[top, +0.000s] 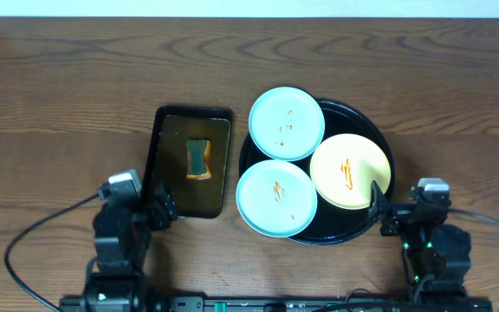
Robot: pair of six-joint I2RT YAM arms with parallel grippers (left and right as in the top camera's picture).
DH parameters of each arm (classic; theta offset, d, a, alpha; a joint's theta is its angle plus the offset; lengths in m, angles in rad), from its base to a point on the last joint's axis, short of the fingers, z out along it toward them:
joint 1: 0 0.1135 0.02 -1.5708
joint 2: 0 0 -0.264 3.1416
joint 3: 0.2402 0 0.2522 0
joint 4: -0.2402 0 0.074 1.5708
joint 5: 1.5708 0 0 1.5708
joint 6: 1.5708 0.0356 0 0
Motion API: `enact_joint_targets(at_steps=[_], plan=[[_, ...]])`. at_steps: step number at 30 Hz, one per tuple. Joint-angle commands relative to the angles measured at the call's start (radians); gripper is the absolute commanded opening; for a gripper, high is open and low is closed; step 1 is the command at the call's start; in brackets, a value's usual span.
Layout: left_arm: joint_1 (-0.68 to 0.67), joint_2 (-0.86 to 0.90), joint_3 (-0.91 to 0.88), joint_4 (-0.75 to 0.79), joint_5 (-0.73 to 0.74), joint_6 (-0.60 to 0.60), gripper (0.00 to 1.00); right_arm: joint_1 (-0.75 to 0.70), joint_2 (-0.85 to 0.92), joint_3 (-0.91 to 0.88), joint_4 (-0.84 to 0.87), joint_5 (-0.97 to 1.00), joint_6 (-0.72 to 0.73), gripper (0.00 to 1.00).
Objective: Clean dirty plates on tray and stack at the side
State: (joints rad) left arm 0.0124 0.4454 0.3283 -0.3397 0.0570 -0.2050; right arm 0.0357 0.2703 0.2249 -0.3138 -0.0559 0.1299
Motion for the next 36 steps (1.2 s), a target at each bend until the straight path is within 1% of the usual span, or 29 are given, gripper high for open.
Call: enact_joint_targets(at_steps=[1, 7, 13, 16, 19, 22, 27, 29, 33, 34, 36], plan=[[0.006, 0.106, 0.134, -0.047, 0.011, 0.006, 0.81, -0.015, 0.110, 0.116, -0.054, -0.013, 0.015, 0.99], [0.006, 0.314, 0.346, -0.194, 0.041, 0.006, 0.81, -0.016, 0.334, 0.289, -0.180, -0.017, 0.015, 0.99], [0.006, 0.574, 0.633, -0.426, 0.041, 0.006, 0.81, -0.016, 0.628, 0.517, -0.372, -0.020, 0.015, 0.99], [0.006, 0.659, 0.723, -0.499, 0.041, 0.006, 0.81, -0.016, 0.737, 0.610, -0.445, -0.024, 0.015, 0.99], [0.006, 0.693, 0.734, -0.502, 0.040, 0.006, 0.81, -0.016, 0.807, 0.673, -0.489, -0.024, 0.014, 0.99], [0.006, 0.712, 0.734, -0.501, 0.037, 0.006, 0.81, -0.016, 0.830, 0.683, -0.489, -0.037, 0.019, 0.99], [0.006, 0.733, 0.734, -0.455, 0.041, 0.006, 0.81, -0.015, 0.832, 0.682, -0.487, -0.210, -0.005, 0.99], [0.006, 0.738, 0.734, -0.423, 0.045, 0.006, 0.81, -0.015, 0.832, 0.681, -0.488, -0.254, -0.004, 0.93], [-0.005, 0.771, 0.732, -0.336, 0.067, 0.007, 0.81, 0.006, 0.834, 0.675, -0.499, -0.336, -0.003, 0.88], [-0.014, 0.785, 0.732, -0.324, 0.067, 0.021, 0.81, 0.020, 0.836, 0.673, -0.506, -0.341, 0.007, 0.85], [-0.039, 0.825, 0.732, -0.310, 0.067, 0.052, 0.81, 0.055, 0.845, 0.663, -0.518, -0.338, 0.037, 0.84]])
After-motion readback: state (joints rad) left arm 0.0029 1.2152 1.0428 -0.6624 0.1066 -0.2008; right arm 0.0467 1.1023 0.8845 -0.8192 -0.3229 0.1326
